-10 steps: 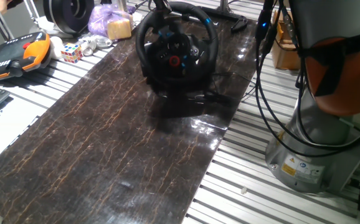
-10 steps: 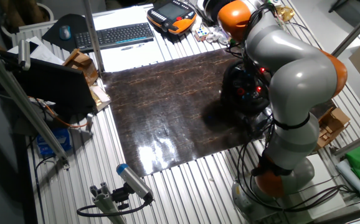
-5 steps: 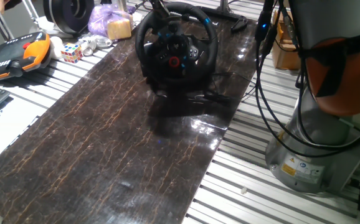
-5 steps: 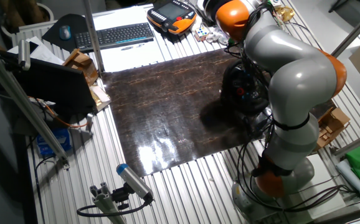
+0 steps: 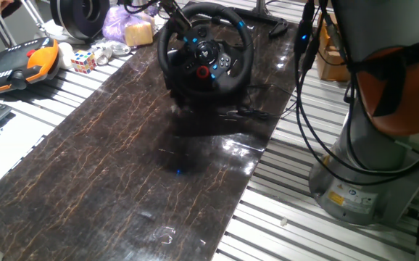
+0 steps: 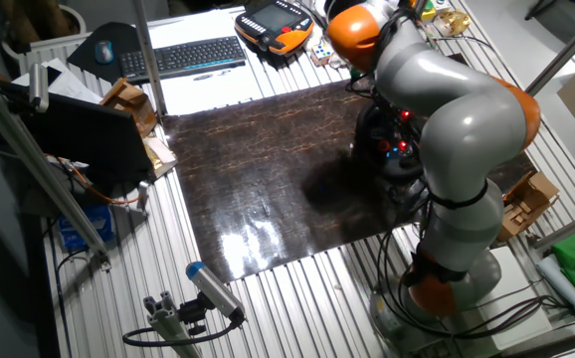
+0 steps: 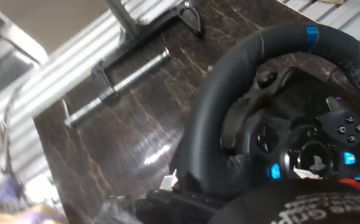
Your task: Rotate the steering wheel 90 degrees clockwise
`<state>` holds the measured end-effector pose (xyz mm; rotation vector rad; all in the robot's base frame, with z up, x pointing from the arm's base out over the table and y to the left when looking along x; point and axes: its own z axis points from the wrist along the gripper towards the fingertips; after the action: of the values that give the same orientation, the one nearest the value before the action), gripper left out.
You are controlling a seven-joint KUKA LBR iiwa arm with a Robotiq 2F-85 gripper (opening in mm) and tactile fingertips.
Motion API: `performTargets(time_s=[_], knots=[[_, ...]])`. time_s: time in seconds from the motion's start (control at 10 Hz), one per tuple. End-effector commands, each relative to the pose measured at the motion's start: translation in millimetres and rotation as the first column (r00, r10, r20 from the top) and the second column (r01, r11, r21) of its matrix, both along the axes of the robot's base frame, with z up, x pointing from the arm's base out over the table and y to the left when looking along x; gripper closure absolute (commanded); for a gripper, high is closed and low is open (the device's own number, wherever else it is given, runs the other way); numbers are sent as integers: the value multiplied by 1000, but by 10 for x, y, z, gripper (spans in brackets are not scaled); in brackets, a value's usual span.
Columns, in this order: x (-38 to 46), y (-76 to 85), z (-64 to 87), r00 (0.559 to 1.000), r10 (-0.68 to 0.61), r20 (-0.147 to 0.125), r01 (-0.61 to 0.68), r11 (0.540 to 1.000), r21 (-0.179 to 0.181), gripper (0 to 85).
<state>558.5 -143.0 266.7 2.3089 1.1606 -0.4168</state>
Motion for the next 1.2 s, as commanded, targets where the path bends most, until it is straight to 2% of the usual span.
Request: performTargets(time_s=[0.0, 0.2, 0.4, 0.8, 1.0, 1.1], knots=[[12, 48, -17, 982, 188, -23, -188, 982, 5, 0], [25, 188, -126, 960, 272, -57, -271, 962, 33, 0], [76, 271, -217, 955, 291, -57, -289, 956, 51, 0], [251, 151, -218, 936, 344, -78, -336, 936, 104, 0], [277, 167, -271, 924, 367, -107, -358, 929, 95, 120], [277, 169, -273, 923, 369, -112, -359, 928, 100, 267]])
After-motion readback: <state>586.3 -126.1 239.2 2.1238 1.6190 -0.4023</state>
